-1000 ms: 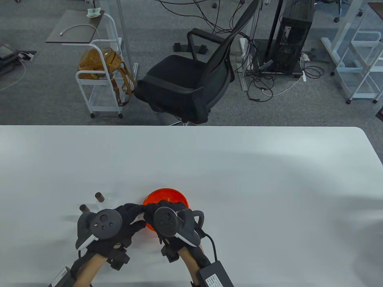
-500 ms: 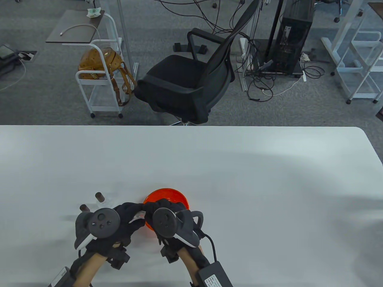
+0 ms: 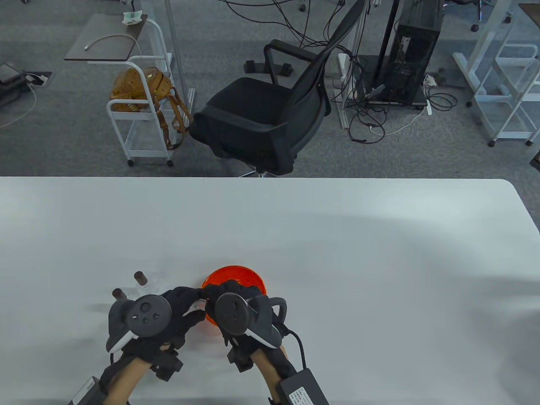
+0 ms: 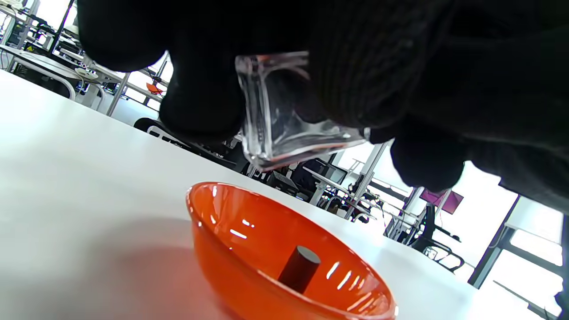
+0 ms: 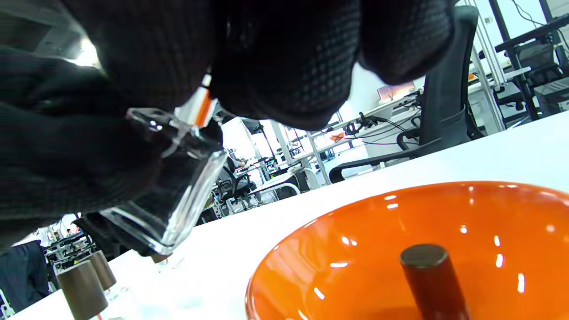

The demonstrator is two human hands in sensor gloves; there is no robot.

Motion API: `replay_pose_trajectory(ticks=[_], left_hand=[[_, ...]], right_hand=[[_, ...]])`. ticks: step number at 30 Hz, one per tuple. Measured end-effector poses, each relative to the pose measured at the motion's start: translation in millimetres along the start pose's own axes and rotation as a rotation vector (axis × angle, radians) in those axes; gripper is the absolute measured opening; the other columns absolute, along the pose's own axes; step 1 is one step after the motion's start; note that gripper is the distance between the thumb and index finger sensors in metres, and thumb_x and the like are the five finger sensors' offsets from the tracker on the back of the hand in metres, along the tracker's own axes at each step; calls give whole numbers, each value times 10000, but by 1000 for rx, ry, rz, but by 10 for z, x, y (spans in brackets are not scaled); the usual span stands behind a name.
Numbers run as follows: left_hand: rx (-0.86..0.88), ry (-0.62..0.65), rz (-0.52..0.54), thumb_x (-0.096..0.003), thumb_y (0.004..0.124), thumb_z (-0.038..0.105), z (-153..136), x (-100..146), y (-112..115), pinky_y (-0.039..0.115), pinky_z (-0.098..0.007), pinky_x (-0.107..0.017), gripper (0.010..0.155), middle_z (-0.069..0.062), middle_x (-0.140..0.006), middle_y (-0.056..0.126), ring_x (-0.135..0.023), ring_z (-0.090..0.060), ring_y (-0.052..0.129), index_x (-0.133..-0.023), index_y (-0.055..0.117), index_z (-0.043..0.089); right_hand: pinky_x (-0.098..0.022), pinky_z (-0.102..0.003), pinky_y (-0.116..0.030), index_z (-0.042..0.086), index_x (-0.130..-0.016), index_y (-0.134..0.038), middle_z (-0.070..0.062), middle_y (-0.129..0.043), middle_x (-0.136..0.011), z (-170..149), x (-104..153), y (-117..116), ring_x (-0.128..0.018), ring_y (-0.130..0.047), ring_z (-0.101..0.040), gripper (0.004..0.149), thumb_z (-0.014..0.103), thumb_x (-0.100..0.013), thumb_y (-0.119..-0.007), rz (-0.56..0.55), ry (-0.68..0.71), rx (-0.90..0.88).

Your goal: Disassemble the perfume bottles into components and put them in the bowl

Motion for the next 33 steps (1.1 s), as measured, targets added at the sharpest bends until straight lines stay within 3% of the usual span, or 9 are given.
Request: replay_pose_trajectory(ticks=[4,9,13,17,21,22,26,29,33], left_hand=[[-11,8,-21,-400,919,375,-3,6,7,769,-568,-569,533,-125,-865,998,-631,-306,1058,-901,919,194],[-11,4,2,-403,911,374,-4,1,-6,770,-567,-568,534,-130,-864,996,-623,-305,1061,-903,916,187],[-6,4,-21,-399,919,374,-13,8,6,767,-569,-571,534,-125,-868,996,-633,-308,1057,-902,919,194],[-27,3,3,-404,909,375,12,0,-1,771,-567,-569,535,-133,-862,997,-623,-305,1061,-904,915,185],[-8,4,-19,-402,915,375,-5,2,8,768,-568,-570,534,-127,-866,997,-631,-309,1057,-903,918,190],[-14,8,-23,-402,915,375,-1,4,14,767,-569,-571,535,-130,-866,996,-634,-308,1058,-905,916,192],[-5,-6,-15,-404,909,375,-14,-10,11,769,-569,-568,537,-131,-864,996,-628,-308,1059,-907,913,185],[-27,-38,5,-400,909,378,-42,4,-22,771,-568,-566,546,-140,-861,998,-626,-306,1061,-910,914,183],[-47,-70,21,-402,906,375,-59,12,-55,770,-570,-566,553,-124,-865,998,-626,-307,1062,-920,906,181]], right_hand=[[-529,-474,-844,348,-737,-888,73,-1017,-603,-6,1,13,-342,-1047,-59,417,477,-350,-804,-35,-2,8],[-561,-477,-823,337,-811,-800,56,-918,-793,-5,3,-10,-463,-1021,-43,470,390,-349,-870,-2,1,-1],[-533,-474,-843,353,-740,-883,80,-1015,-601,1,7,9,-344,-1047,-55,419,481,-348,-806,-34,3,18],[-561,-480,-821,341,-800,-809,59,-924,-789,-8,7,-8,-459,-1024,-46,464,389,-344,-877,2,0,-1],[-530,-471,-848,345,-746,-876,76,-1019,-614,-21,3,17,-353,-1056,-56,441,505,-343,-797,-29,-8,6],[-524,-472,-850,343,-735,-887,73,-1027,-595,-23,2,13,-335,-1056,-60,419,479,-344,-819,-26,-14,-6],[-556,-477,-828,350,-784,-830,64,-958,-744,-32,-3,13,-445,-1041,-53,441,404,-348,-865,11,0,-12],[-566,-477,-824,359,-774,-839,69,-954,-745,-128,-18,239,-456,-1035,-48,423,418,-355,-846,-38,-8,-32],[-560,-492,-817,341,-787,-830,52,-951,-753,-545,-13,540,-456,-1033,-65,429,407,-364,-851,-167,-129,-132]])
Point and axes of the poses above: the tracker on the back of each hand, its own z axis roughly to the thumb side, its own x axis roughly from the fingertips to the wrist, y = z × x, the point moved 3 cm from there along -x, roughly from the wrist to the fingertips
